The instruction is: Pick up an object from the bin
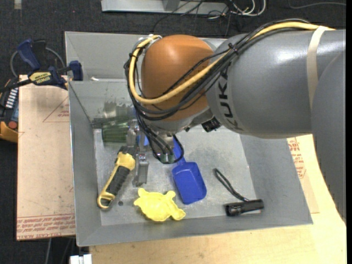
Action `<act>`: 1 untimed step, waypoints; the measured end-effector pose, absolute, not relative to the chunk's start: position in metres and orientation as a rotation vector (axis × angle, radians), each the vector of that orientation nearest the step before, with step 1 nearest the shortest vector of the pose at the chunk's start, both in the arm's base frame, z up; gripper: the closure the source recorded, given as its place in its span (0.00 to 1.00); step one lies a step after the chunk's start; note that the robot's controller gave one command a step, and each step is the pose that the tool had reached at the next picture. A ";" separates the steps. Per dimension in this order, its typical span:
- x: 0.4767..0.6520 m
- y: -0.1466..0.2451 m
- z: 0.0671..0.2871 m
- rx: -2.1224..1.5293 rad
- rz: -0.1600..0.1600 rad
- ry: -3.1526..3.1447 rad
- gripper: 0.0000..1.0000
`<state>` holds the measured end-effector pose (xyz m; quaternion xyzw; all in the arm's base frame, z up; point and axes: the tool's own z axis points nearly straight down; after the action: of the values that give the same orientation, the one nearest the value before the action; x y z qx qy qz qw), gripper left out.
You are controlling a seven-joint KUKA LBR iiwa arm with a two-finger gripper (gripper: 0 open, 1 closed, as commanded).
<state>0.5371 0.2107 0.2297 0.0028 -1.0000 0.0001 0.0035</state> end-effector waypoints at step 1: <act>0.539 0.209 0.234 0.000 -0.002 -3.142 0.00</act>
Offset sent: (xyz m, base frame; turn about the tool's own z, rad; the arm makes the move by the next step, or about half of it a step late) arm 0.0119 0.0230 -0.1597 -0.6273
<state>0.5390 0.2091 0.2343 -0.0001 -1.0000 -0.0006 -0.0001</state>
